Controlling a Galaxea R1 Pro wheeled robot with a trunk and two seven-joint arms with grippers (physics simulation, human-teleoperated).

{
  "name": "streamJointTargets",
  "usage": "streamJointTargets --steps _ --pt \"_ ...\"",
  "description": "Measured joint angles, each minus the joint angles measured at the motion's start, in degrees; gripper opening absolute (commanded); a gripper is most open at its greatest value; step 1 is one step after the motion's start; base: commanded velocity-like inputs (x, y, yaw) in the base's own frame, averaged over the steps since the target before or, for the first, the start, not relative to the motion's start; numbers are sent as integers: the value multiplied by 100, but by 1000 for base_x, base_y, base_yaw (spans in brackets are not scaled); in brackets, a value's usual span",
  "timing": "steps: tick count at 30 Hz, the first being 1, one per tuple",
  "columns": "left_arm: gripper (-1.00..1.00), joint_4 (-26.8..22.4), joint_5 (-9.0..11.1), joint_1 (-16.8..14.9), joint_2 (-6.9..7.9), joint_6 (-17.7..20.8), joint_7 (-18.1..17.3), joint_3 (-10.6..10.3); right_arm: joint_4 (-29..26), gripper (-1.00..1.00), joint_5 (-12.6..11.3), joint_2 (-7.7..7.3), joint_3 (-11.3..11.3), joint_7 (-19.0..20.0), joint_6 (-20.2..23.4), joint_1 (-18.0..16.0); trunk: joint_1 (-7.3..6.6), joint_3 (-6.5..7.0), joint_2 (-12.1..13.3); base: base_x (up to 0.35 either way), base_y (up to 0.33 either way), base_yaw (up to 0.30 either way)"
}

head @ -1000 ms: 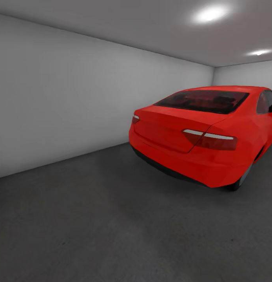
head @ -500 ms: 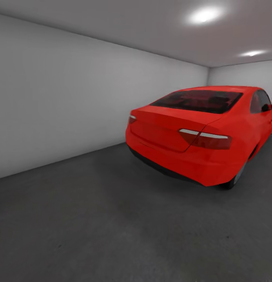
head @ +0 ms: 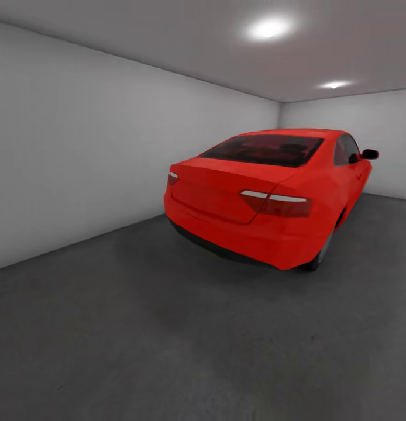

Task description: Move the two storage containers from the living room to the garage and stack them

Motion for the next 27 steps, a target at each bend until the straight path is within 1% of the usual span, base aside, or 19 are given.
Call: streamJointTargets --steps 6,10,27 --pt "100 0 -2 1 0 0 4 -1 4 100 0 -2 -164 -5 1 0 0 0 0 0 0 -284" --pt "100 -2 1 1 -2 1 4 6 5 100 0 -3 -206 -5 2 0 0 0 0 0 0 -284" --pt "100 0 4 2 0 0 4 23 5 100 0 -3 -225 -6 2 0 0 0 0 0 0 -284"
